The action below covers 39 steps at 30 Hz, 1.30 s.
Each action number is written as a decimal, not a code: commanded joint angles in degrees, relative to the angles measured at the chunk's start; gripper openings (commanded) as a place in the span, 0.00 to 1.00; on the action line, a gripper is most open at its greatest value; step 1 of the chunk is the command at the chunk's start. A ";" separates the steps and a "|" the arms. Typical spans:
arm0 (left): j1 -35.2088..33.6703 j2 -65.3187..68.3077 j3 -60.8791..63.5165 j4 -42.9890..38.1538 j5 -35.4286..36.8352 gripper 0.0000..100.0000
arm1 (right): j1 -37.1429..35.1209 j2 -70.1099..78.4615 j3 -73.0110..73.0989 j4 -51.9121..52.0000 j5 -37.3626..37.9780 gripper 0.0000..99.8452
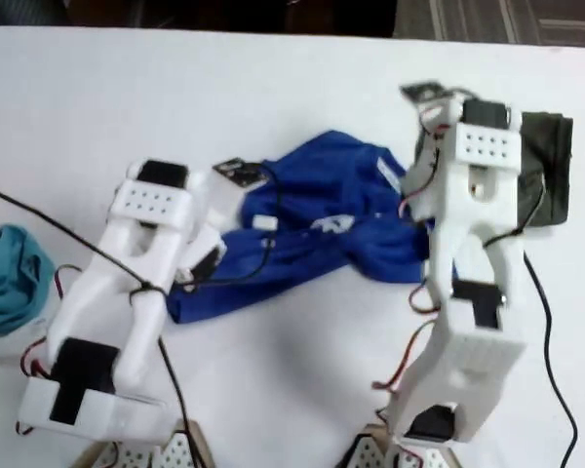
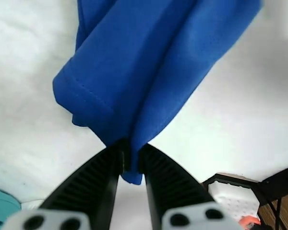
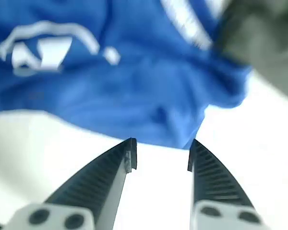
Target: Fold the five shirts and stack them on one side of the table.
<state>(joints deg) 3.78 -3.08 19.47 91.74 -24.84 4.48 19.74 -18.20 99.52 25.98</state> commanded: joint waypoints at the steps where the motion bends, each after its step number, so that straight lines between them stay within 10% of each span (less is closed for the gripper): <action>1: -0.62 -0.70 -0.75 0.79 0.00 0.03 | 1.71 -10.68 12.22 -4.62 0.70 0.18; 12: -0.62 -0.70 -0.31 0.79 0.00 0.03 | 11.74 -7.96 27.52 -22.73 8.88 0.18; 39: -0.62 -0.70 -0.57 0.88 0.09 0.03 | 9.27 2.51 17.67 -19.21 6.42 0.18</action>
<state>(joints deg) 3.78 -3.08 19.47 91.82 -24.84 14.24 20.97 1.76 81.05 33.01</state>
